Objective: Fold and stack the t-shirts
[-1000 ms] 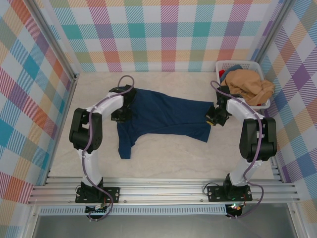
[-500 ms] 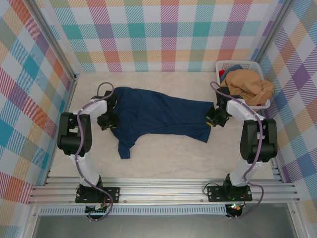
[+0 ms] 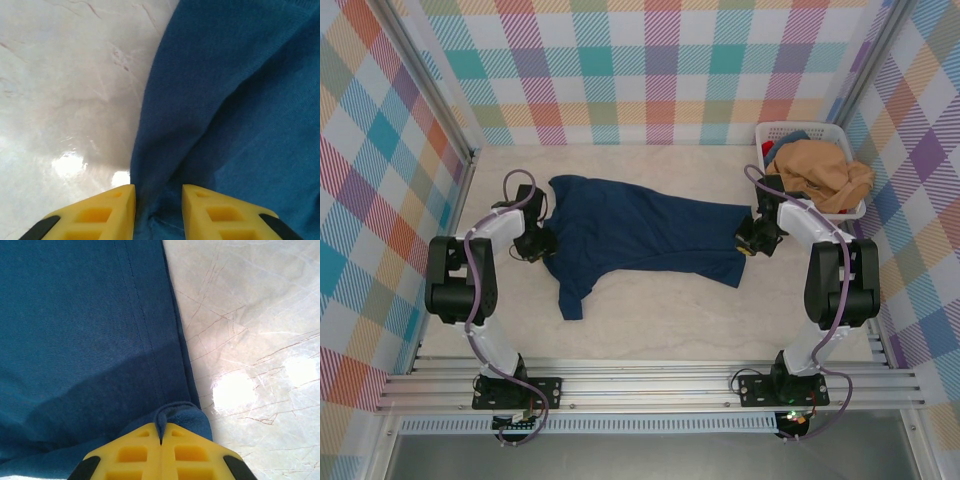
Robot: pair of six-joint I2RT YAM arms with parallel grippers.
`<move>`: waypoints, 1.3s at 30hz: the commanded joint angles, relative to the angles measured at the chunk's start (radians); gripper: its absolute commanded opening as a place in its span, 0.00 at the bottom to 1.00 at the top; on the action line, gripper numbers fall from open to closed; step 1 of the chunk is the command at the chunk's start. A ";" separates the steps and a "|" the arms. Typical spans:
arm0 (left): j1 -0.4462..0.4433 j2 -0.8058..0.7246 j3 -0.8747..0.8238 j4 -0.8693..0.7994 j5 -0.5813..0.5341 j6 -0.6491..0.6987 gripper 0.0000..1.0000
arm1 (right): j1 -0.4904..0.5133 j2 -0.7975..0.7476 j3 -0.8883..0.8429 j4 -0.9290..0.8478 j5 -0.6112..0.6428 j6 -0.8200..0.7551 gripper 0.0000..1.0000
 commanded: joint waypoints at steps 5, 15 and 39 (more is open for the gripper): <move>0.013 0.000 -0.014 -0.037 -0.038 0.009 0.24 | 0.005 0.008 0.025 -0.018 -0.010 -0.007 0.00; 0.013 -0.008 -0.029 -0.036 -0.033 0.026 0.28 | 0.010 0.012 0.033 -0.020 -0.009 -0.007 0.00; 0.004 -0.225 0.557 -0.032 -0.087 -0.488 0.00 | 0.012 -0.162 0.477 -0.036 0.051 0.061 0.00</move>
